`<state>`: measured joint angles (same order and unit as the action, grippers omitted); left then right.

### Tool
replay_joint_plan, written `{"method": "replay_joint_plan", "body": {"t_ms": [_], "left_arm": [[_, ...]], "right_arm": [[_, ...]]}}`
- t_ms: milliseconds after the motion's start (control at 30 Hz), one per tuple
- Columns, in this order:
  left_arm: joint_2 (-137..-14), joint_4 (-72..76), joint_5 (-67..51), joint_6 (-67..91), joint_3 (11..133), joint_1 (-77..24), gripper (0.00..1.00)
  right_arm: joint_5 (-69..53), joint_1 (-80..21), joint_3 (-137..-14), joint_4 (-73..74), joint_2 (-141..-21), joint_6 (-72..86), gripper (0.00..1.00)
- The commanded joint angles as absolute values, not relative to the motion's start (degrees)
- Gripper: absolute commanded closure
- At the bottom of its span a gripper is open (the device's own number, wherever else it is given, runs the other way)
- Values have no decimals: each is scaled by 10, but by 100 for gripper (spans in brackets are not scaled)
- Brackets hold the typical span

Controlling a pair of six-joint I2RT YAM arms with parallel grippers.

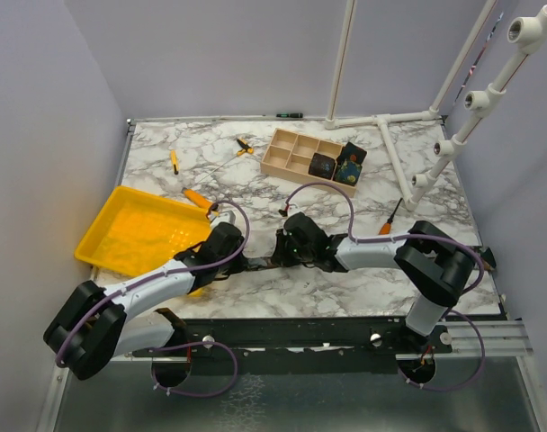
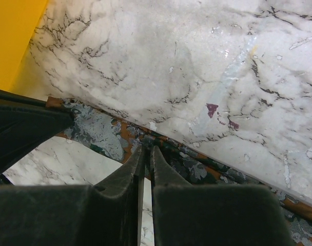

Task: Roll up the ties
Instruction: Roll the tie at the center of the board.

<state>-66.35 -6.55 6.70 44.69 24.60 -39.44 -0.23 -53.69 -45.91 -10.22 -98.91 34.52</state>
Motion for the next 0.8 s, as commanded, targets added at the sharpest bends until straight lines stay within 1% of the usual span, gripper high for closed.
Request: {"method": "replay_joint_plan", "body": {"t_ms": [0,333,433,500,667,767], "left_arm": [[-637,-111,61,427,280,-395,100],[-618,-165,63,406,331,-413,100],[-623,-169,63,407,346,-429,100],[-631,-169,68,409,358,-447,100],[-664,-167,85,416,385,-492,100],[-681,-166,99,418,385,-499,100]], "right_arm": [[-26,-542,-455,-42,-1037,343,92],[-68,-549,-486,-56,-1069,350,95],[-82,-552,-494,-69,-1080,360,98],[-94,-552,-503,-80,-1090,369,100],[-120,-552,-528,-102,-1113,389,100],[-126,-552,-524,-127,-1112,401,100]]}}
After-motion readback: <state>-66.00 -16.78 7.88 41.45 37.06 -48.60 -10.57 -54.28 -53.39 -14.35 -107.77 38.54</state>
